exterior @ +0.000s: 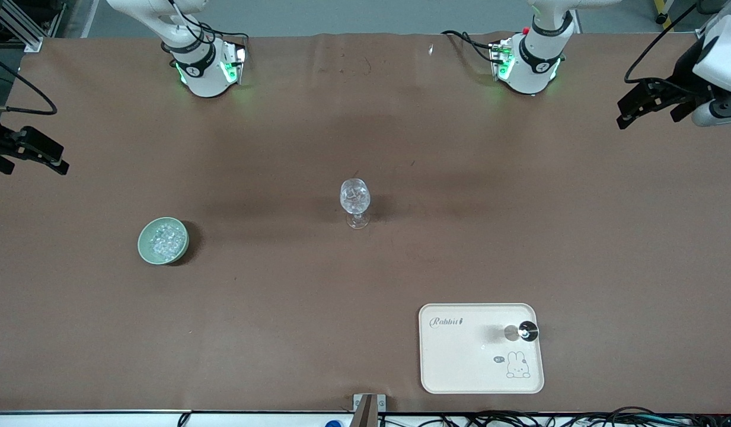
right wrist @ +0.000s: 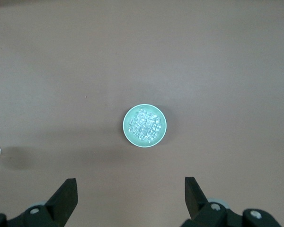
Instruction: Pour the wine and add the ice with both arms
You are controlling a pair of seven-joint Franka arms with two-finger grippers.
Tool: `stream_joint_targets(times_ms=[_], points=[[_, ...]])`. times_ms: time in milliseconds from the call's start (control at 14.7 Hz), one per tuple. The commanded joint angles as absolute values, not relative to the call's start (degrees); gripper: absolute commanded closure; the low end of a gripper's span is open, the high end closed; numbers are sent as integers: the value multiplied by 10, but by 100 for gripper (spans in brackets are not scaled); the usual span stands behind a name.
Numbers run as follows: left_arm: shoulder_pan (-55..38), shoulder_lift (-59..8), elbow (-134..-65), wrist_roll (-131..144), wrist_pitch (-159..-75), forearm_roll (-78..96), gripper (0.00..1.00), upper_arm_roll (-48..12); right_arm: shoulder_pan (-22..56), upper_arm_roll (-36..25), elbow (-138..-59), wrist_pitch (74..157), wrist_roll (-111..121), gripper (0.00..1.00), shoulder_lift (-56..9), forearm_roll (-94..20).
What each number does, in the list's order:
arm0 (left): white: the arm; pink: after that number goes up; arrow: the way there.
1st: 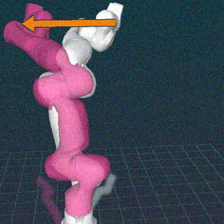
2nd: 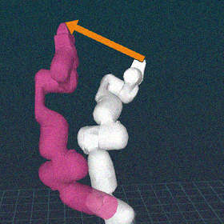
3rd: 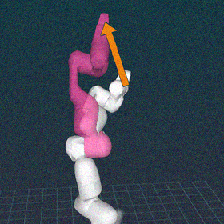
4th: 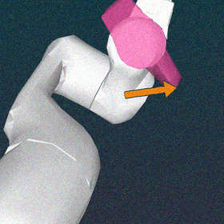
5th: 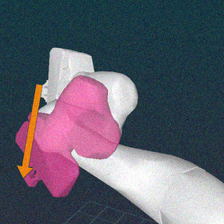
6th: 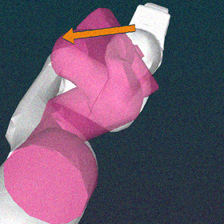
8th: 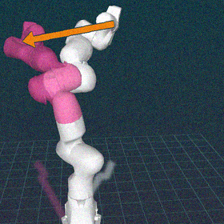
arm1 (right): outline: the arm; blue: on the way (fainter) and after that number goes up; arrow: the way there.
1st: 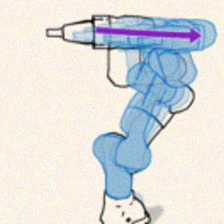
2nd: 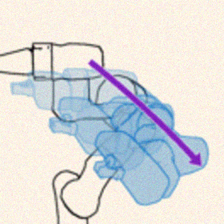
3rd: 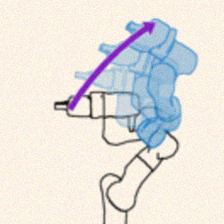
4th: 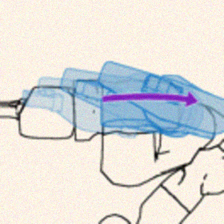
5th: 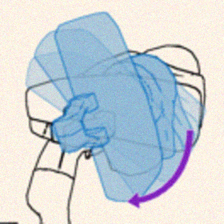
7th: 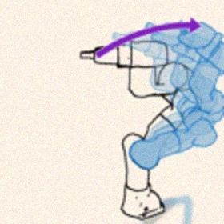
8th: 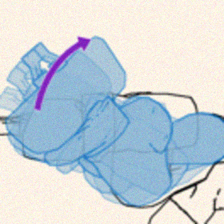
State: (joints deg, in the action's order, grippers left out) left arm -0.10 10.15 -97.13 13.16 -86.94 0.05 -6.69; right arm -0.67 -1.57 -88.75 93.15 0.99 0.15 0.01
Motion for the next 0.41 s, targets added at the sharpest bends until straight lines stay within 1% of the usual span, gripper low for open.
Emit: stream_joint_targets(times_ms=[0, 339], points=[[-2, 115, -982, 123, -881, 6, 0, -66, -17, -12, -899, 943, 16, 0, 12, -6], [-4, 107, -974, 124, -879, -3, 0, -67, -18, -13, -900, 939, 11, 0, 6, -4]])
